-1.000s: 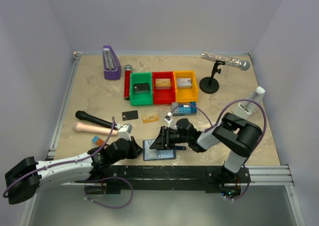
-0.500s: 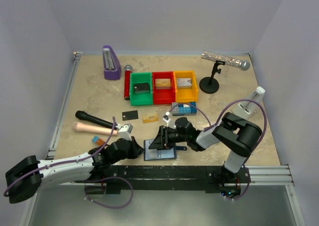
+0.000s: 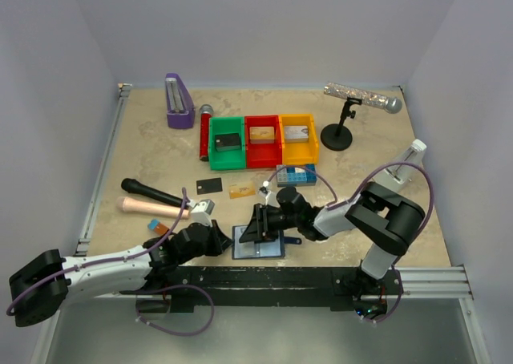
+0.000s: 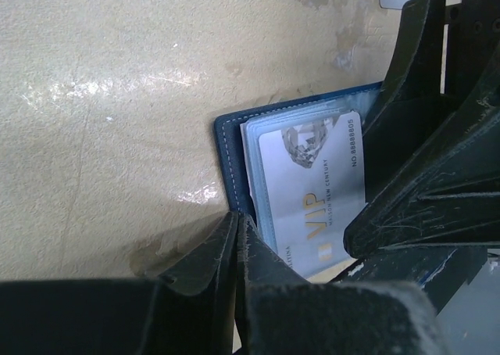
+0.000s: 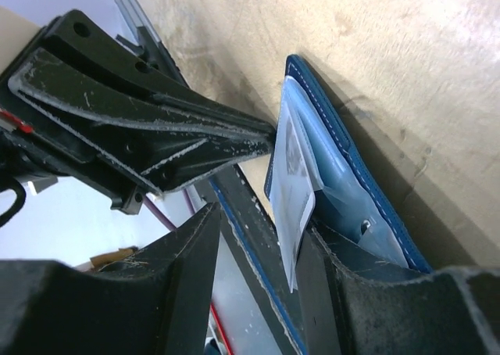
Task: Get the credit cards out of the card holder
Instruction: Remove the credit card from the card holder.
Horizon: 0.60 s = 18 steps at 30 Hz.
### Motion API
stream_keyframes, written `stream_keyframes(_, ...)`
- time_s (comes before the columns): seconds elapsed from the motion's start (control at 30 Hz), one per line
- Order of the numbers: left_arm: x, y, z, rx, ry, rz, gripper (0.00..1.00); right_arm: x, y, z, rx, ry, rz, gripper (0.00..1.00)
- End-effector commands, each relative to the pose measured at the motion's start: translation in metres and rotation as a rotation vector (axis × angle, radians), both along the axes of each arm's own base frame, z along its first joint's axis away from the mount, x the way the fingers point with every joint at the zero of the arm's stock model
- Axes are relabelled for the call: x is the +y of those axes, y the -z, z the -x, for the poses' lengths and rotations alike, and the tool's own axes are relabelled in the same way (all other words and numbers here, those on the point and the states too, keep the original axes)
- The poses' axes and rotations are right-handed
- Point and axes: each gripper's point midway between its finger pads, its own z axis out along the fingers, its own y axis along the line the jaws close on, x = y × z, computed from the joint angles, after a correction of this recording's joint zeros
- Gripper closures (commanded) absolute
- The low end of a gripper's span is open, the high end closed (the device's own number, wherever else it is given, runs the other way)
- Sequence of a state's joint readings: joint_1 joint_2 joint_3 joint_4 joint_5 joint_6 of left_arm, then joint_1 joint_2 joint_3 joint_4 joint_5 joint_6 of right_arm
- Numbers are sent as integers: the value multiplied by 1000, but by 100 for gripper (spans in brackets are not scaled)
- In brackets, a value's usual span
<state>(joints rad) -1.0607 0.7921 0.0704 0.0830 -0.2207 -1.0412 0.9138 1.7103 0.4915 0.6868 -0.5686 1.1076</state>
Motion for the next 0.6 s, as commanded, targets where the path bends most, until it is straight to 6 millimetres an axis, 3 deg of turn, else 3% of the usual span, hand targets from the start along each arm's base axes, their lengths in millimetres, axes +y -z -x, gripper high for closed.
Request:
stream_keyframes(0.0,0,5,5,28,5,0,94,4,-26,3,-75,-44,-23,55)
stream_keyframes(0.23,4,9,4,34,-13,-10,100,-6,-28,5,-95,-47,23,57)
stream_keyframes(0.57,7,10,5,35,-16,-20,100,-10,-32,5,-105,-37,30,60)
